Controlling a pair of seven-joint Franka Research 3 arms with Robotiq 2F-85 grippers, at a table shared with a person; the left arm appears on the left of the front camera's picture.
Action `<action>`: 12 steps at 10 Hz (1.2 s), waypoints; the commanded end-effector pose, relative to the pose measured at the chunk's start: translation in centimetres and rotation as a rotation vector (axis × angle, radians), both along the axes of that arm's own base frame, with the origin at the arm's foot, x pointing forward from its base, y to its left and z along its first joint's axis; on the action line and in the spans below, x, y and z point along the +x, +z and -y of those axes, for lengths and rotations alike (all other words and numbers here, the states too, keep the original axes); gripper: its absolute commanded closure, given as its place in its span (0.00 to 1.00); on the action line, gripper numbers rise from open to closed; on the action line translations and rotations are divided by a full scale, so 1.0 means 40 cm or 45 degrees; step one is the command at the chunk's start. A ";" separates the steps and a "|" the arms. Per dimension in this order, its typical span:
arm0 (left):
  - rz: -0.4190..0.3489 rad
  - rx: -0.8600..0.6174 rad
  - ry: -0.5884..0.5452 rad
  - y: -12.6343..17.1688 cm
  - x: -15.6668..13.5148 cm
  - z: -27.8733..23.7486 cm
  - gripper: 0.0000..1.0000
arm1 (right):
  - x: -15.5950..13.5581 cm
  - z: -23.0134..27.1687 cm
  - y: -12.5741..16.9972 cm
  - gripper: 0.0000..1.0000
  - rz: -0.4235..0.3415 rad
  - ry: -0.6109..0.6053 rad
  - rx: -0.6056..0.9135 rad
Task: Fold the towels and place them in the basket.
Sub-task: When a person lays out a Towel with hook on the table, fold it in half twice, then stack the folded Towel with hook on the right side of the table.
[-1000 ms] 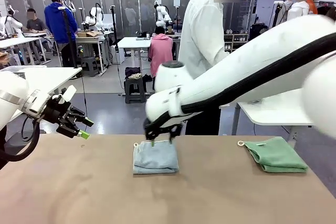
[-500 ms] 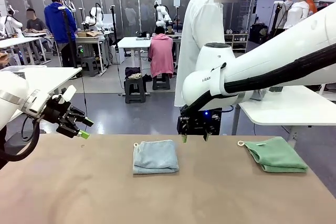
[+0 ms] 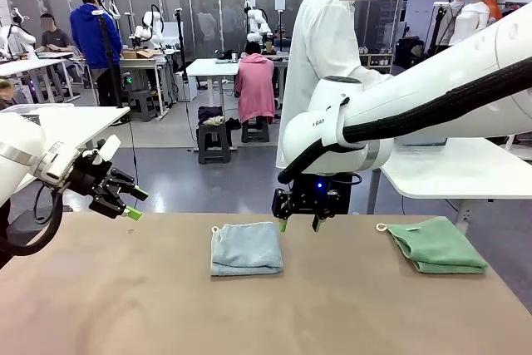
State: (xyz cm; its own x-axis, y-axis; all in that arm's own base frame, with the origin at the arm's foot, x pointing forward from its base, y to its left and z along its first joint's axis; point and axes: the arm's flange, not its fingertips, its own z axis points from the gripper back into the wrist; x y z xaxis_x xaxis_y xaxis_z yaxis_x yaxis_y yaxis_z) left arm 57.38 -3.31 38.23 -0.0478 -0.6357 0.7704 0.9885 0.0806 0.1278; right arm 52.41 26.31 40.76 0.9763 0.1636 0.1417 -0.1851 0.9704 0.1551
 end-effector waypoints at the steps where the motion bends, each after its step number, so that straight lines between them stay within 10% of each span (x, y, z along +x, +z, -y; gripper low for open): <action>1: -0.001 0.015 0.003 0.005 -0.002 0.000 0.19 | -0.015 0.004 0.016 0.16 0.025 -0.001 -0.020; 12: -0.001 0.015 0.003 0.005 -0.002 0.000 0.19 | 0.086 -0.053 -0.066 0.16 0.021 -0.010 0.151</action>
State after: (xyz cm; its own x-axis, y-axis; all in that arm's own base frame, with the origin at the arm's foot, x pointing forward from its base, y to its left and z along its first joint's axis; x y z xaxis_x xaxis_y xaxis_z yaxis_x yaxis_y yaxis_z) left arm 57.38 -3.31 38.24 -0.0479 -0.6357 0.7704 0.9885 0.0805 0.1280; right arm 54.23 27.91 39.03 0.9791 0.1326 0.1543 -0.1645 0.9622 0.2172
